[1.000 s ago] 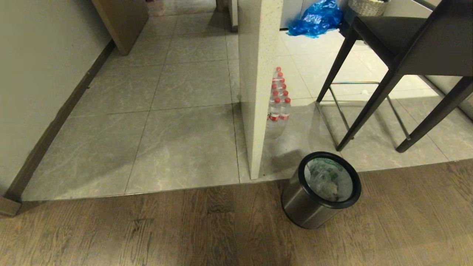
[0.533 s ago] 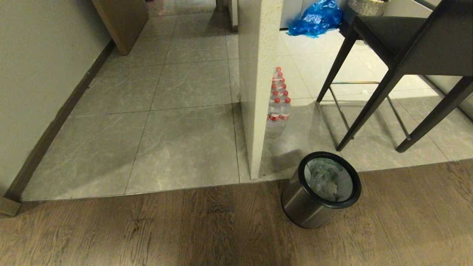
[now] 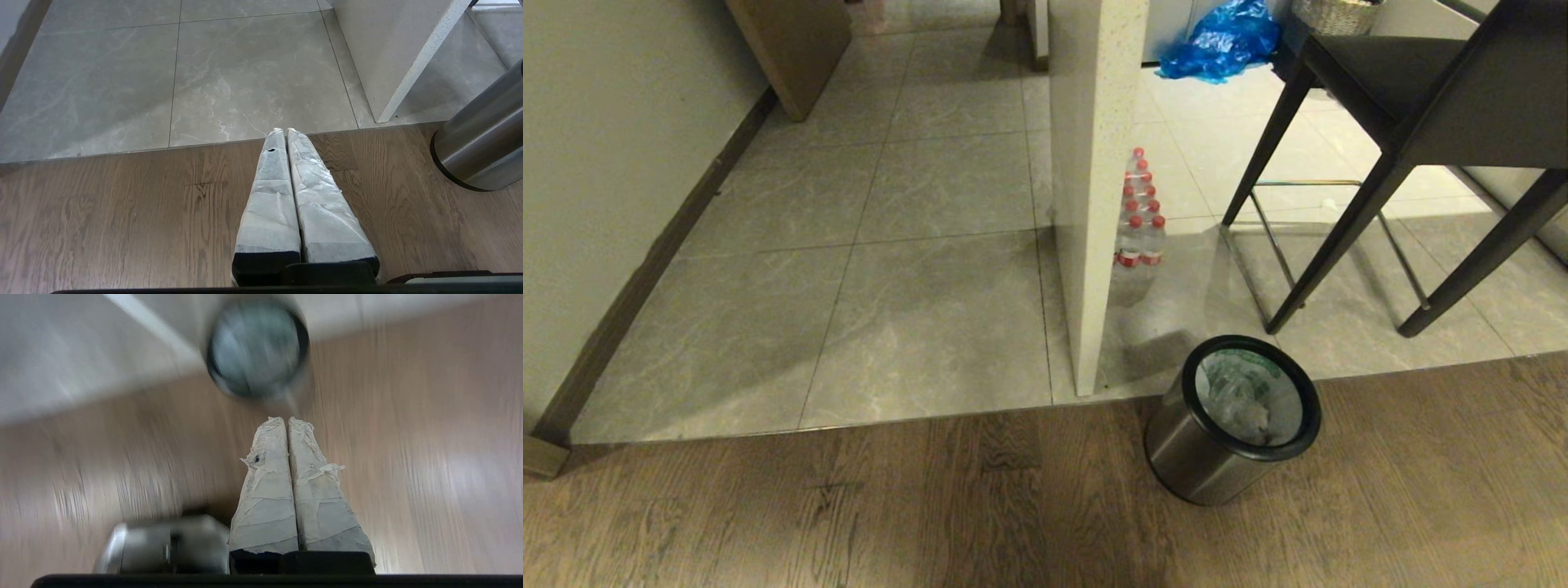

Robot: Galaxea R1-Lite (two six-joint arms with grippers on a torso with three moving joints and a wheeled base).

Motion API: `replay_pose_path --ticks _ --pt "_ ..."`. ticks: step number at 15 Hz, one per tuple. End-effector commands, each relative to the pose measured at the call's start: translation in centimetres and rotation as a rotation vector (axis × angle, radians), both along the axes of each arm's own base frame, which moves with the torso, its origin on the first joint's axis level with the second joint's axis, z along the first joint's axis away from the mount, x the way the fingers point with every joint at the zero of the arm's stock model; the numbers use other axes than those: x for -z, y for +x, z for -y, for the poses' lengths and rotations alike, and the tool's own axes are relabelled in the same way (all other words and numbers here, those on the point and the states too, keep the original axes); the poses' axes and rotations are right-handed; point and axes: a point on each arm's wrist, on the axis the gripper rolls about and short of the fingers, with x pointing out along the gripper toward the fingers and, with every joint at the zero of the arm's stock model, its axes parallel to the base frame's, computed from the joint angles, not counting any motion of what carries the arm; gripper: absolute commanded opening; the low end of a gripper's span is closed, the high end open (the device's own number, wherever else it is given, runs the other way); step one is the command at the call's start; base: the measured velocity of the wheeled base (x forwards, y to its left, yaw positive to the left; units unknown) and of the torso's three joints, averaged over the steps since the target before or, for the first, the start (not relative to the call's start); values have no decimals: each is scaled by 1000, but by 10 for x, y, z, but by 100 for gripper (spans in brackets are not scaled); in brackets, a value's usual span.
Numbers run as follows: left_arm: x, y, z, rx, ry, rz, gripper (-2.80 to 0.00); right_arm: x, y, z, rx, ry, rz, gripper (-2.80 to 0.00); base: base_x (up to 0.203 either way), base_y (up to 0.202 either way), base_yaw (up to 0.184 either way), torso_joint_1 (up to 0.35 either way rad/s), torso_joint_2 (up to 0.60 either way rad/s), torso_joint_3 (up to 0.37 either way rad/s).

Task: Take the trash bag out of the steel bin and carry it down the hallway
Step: Place the outer trash can on the ground

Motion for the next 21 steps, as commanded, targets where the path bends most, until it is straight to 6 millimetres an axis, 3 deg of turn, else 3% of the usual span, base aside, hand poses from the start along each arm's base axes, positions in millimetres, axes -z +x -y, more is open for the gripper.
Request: replay_pose_path --ticks 1,6,7,12,16,19,21 --pt "0 0 0 0 0 2 -280 10 55 -1 -13 6 -228 -280 0 0 0 0 0 0" --pt "0 0 0 0 0 2 -280 73 112 -9 -57 8 -416 -280 0 0 0 0 0 0" --pt "0 0 0 0 0 2 -280 83 124 -10 -59 8 -428 0 0 0 0 0 0 0" --pt "0 0 0 0 0 2 -280 124 192 -36 -133 -28 -396 0 0 0 0 0 0 0" --pt "0 0 0 0 0 2 -280 155 236 -89 -238 -88 -328 0 0 0 0 0 0 0" --pt "0 0 0 0 0 2 -280 182 260 -122 -263 -184 -289 0 0 0 0 0 0 0" --pt "0 0 0 0 0 2 -280 194 265 -136 -301 -239 -262 0 0 0 0 0 0 0"
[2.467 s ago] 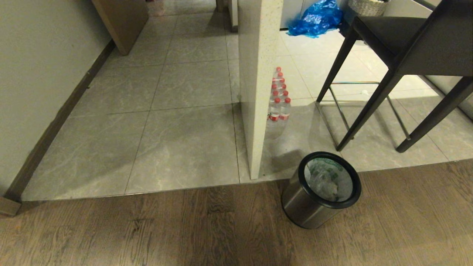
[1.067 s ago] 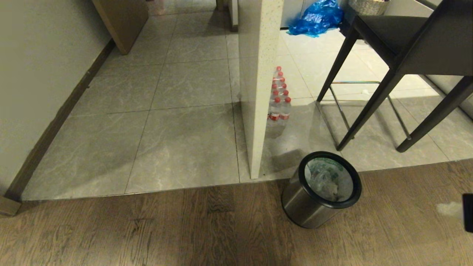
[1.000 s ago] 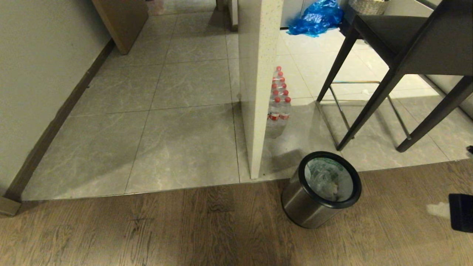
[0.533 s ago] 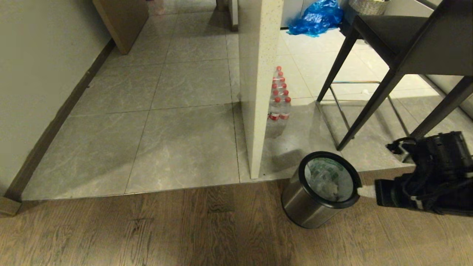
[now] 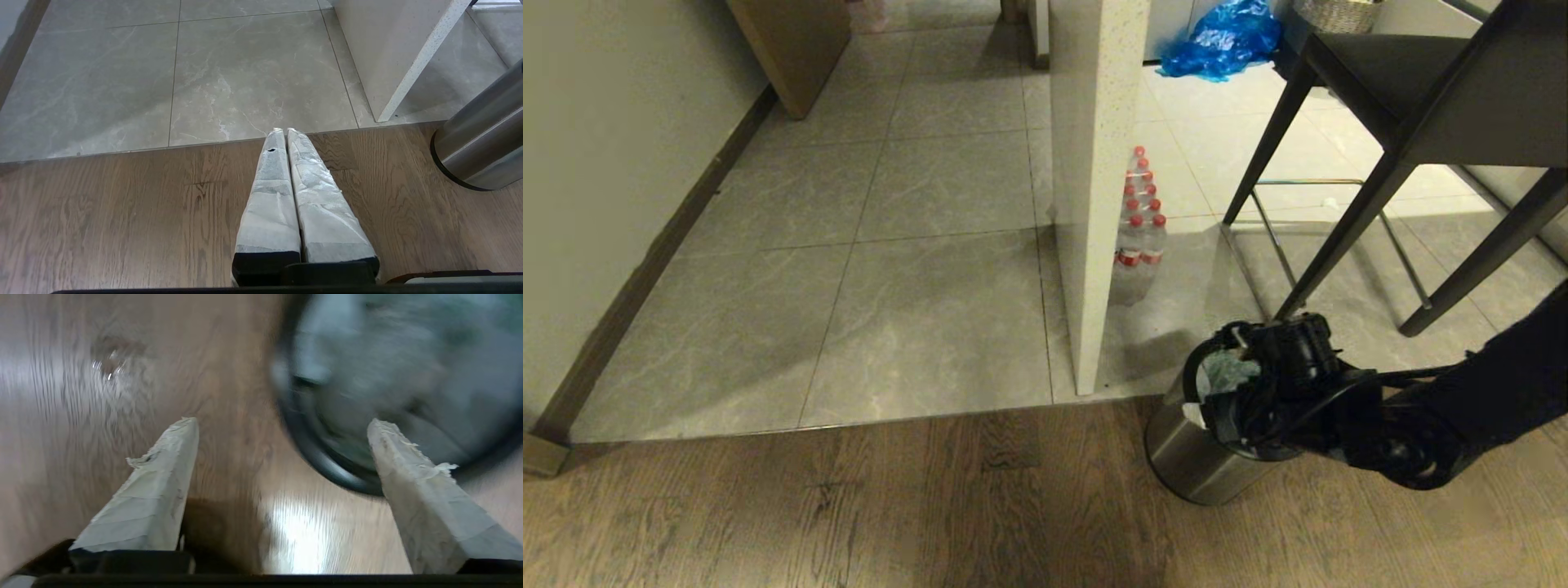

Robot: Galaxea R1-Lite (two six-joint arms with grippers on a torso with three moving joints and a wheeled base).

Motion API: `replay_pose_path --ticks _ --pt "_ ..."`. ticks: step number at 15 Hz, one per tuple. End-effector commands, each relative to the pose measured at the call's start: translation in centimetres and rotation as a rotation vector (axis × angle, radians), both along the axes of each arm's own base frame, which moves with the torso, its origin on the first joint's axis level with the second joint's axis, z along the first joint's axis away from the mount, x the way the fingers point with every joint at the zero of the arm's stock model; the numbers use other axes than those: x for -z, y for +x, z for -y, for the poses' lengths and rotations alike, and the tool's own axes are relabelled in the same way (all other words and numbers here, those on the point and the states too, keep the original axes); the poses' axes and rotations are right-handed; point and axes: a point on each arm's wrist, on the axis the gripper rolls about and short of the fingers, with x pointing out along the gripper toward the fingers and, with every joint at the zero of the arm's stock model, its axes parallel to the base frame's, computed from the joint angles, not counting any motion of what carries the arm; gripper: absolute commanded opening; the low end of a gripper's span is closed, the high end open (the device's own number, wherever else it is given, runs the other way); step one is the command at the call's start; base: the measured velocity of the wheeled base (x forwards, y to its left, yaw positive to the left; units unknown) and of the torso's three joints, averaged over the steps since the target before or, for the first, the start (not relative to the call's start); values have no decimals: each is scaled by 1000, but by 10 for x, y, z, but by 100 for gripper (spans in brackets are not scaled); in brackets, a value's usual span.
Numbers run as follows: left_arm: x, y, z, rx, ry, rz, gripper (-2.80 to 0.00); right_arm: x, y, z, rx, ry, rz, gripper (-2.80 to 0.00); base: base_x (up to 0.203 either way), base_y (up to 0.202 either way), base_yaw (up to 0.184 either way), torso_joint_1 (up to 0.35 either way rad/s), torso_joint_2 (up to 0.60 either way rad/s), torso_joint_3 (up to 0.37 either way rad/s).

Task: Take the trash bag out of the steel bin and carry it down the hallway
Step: Place the outer trash can on the ground

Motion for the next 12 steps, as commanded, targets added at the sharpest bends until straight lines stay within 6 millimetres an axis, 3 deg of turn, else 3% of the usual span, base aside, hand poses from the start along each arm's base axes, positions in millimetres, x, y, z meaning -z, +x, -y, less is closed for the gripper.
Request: replay_pose_path --ticks 1,6,12 --pt "0 0 0 0 0 2 -280 25 6 -9 -18 -32 -50 0 0 0 0 0 0 0" --pt "0 0 0 0 0 2 -280 62 23 -13 57 -150 -83 0 0 0 0 0 0 0" --pt "0 0 0 0 0 2 -280 95 40 -21 81 -113 -60 0 0 0 0 0 0 0"
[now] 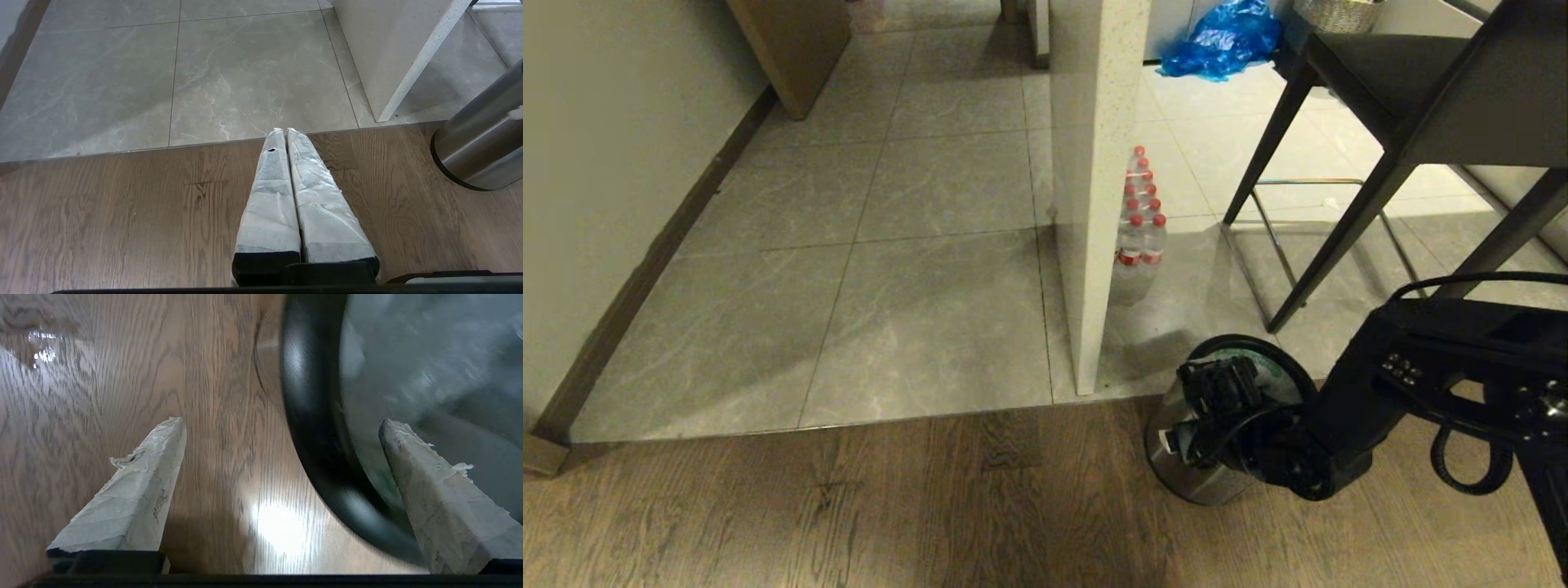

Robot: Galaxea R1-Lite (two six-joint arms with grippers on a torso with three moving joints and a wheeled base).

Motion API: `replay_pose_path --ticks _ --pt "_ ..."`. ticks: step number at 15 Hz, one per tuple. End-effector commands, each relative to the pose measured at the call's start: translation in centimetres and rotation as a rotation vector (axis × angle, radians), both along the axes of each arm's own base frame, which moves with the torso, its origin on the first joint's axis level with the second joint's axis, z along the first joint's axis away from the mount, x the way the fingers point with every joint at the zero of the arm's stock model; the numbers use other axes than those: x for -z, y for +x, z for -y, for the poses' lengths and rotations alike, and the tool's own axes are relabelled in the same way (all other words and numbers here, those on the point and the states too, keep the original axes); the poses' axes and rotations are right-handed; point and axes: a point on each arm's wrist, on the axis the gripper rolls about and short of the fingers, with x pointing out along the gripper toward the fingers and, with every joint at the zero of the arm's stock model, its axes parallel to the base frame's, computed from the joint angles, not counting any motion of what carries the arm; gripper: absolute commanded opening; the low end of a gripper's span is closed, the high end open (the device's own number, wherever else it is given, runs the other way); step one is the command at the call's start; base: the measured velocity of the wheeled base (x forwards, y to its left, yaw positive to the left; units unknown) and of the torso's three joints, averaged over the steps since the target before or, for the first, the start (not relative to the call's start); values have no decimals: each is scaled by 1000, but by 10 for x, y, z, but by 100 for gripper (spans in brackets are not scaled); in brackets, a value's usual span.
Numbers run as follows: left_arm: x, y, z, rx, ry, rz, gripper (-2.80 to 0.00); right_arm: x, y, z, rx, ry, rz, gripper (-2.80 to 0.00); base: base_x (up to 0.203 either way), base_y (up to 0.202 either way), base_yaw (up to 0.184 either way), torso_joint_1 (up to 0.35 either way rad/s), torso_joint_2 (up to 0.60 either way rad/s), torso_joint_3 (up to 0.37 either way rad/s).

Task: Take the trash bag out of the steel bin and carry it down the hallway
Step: Place the outer trash can on the ground

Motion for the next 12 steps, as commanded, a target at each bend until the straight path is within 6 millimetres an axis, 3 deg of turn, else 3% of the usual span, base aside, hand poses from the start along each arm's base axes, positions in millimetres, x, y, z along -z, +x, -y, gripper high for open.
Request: replay_pose_path --ticks 1,6,12 --pt "0 0 0 0 0 2 -280 12 2 -1 -1 -5 -7 -280 0 0 0 0 0 0" --pt "0 0 0 0 0 3 -280 7 1 1 -7 -44 14 -280 0 0 0 0 0 0" --pt "0 0 0 0 0 2 -280 -25 1 3 -4 -40 90 -280 0 0 0 0 0 0"
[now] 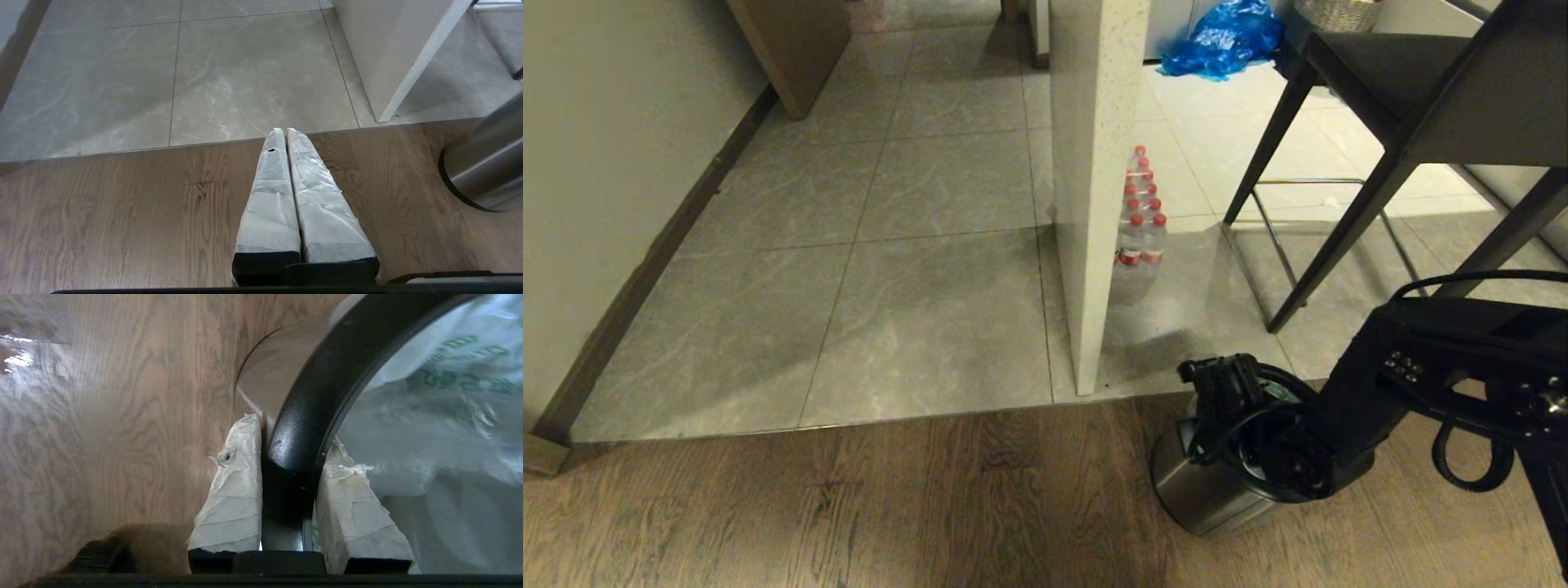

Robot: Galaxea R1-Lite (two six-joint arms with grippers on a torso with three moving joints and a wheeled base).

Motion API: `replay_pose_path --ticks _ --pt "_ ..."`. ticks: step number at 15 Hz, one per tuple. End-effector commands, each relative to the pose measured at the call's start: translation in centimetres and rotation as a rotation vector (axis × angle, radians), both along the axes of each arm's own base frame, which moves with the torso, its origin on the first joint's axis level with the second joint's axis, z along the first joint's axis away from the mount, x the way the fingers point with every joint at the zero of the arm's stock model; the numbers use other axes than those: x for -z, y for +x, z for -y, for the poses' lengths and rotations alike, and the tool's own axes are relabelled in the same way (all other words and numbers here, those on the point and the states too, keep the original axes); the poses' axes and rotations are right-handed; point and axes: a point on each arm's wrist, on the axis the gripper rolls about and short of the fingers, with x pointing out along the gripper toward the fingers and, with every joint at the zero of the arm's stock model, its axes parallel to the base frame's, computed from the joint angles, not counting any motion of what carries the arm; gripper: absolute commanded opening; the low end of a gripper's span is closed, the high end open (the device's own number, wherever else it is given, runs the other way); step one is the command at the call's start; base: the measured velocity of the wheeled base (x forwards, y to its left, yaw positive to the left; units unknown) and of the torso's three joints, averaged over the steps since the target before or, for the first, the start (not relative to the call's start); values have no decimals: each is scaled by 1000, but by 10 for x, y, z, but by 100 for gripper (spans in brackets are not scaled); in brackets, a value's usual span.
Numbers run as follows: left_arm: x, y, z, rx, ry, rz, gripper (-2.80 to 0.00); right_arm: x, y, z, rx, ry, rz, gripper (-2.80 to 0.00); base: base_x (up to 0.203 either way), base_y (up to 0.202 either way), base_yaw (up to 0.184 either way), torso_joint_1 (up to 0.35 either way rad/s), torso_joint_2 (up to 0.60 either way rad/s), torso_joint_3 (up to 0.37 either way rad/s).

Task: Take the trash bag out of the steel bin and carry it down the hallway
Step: Place the outer trash can on the ground

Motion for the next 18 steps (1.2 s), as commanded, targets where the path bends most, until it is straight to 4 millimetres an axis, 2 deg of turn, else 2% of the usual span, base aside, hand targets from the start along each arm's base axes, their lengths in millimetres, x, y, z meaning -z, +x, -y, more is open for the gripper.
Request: replay_pose_path --ticks 1,4,7,8,10,15,18 --pt "0 0 0 0 -1 2 -280 -20 -1 2 6 18 52 -280 0 0 0 0 0 0" --pt "0 0 0 0 -1 2 -280 -50 -8 6 3 41 106 -280 0 0 0 0 0 0" --pt "0 0 0 0 -1 2 -280 -81 -24 12 -8 41 119 -280 0 0 0 0 0 0" --pt "0 0 0 0 -1 2 -280 -100 -32 15 -15 46 132 -280 0 0 0 0 0 0" --pt "0 0 0 0 -1 2 -280 -136 -54 22 -43 28 154 -280 0 0 0 0 0 0" --pt "0 0 0 0 -1 2 -280 -224 -126 37 -116 49 224 -280 0 0 0 0 0 0" --pt "0 0 0 0 -1 2 -280 -280 -158 50 -127 70 268 -280 0 0 0 0 0 0"
